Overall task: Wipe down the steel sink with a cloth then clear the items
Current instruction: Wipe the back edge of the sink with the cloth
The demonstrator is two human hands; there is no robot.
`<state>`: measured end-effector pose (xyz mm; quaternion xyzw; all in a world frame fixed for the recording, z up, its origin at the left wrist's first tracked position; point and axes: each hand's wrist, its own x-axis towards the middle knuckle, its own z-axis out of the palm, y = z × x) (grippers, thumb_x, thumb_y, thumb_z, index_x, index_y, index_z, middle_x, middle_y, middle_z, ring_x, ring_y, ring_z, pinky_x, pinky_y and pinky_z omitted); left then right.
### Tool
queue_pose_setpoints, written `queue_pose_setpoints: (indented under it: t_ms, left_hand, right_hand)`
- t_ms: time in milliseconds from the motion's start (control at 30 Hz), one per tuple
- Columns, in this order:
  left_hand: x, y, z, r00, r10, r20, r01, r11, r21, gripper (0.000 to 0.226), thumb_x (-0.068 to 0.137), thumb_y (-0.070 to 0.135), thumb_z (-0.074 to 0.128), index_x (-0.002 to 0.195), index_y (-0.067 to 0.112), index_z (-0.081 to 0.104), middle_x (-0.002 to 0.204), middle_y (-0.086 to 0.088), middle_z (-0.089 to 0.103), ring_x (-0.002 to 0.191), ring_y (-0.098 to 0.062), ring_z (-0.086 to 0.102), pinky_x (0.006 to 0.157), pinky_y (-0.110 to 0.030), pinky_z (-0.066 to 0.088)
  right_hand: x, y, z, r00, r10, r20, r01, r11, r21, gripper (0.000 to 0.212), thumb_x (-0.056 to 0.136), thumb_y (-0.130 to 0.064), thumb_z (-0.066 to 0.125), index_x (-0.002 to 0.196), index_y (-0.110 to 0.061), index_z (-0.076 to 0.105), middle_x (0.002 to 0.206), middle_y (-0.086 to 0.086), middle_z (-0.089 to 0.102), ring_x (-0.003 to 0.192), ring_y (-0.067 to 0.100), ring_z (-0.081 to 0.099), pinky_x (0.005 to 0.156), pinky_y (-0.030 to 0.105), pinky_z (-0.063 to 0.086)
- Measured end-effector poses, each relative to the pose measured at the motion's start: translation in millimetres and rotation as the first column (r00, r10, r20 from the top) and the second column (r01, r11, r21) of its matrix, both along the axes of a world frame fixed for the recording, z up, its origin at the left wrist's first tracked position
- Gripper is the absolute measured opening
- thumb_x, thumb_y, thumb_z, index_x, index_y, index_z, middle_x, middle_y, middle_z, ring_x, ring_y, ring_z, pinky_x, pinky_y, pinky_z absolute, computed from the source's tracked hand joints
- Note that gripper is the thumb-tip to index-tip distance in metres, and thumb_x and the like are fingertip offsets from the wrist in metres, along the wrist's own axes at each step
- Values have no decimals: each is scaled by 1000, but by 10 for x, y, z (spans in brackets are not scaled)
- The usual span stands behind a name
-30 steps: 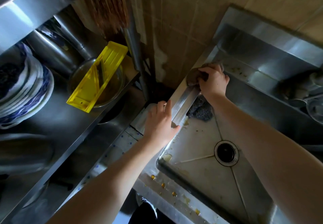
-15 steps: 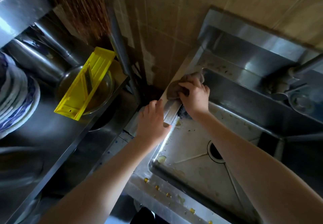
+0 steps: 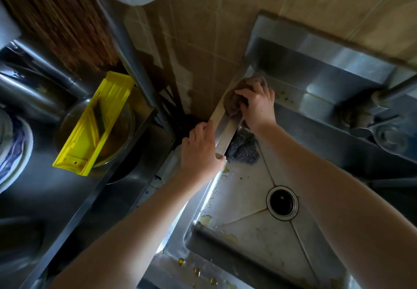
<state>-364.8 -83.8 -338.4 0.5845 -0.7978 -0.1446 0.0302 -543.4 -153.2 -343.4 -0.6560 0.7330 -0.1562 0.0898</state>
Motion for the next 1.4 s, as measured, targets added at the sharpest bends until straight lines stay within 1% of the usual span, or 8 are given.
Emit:
queue_pose_setpoints:
  t_ms: [367,533,667,833,933,1000,1100,1400]
  left_hand:
    - [-324,-213,19,987,-131,98,134,991,-23,95,73,28,69,147,25,10,148,-10,22,129,-29,31,99,-45,29]
    - [-369,-294,-3,976,-184,119,185,983,7,84,76,31,67,143,22,18,151,-12,19,133,-32,28,101,-46,29]
    - [-420,-383,6,984,-156,84,155,988,23,84,74,34,68,143,21,21,151,-14,18,136,-32,22,103,-47,26]
    - [-506,-491,15,975,-177,134,171,984,55,86,76,37,71,143,19,20,151,-16,18,137,-34,21,105,-48,26]
    - [-539,-524,18,973,-177,146,169,983,66,87,74,36,72,143,18,20,150,-18,21,136,-36,23,104,-49,27]
    - [-542,-529,24,971,-183,154,177,983,54,88,74,35,73,142,18,21,148,-19,24,133,-37,26,102,-48,29]
    - [-531,-530,28,969,-190,156,187,982,33,88,73,35,73,142,17,22,145,-18,27,131,-37,30,100,-48,31]
    - [-452,-528,42,981,-175,87,174,985,19,86,72,41,72,141,19,25,147,-14,29,131,-35,32,101,-48,31]
  right_hand:
    - [-283,-154,48,986,-91,-138,101,992,71,37,89,-7,53,123,-20,62,132,12,51,125,39,40,111,48,27]
    - [-615,147,83,973,-81,-215,109,986,124,37,85,-15,61,121,-21,62,130,9,52,123,36,41,109,45,26]
    - [-774,383,90,980,-120,-160,139,983,116,37,82,-12,62,118,-19,64,133,12,50,124,37,40,110,46,26]
    - [-988,698,111,950,-291,-110,299,952,64,41,79,-3,64,119,-14,65,141,18,40,126,43,37,113,49,26]
    - [-1092,828,118,876,-431,-215,450,892,45,55,81,-4,63,132,-21,52,146,19,32,131,42,34,114,53,19]
    - [-1117,816,132,845,-469,-257,503,860,85,59,84,-8,60,138,-25,45,142,18,40,124,40,44,110,51,26]
    - [-1102,701,144,860,-452,-237,487,865,119,52,87,-7,55,136,-22,48,127,16,55,113,37,54,103,44,33]
    - [-740,146,127,928,-343,-143,360,925,118,41,85,-12,57,124,-23,58,118,12,61,110,33,57,98,44,32]
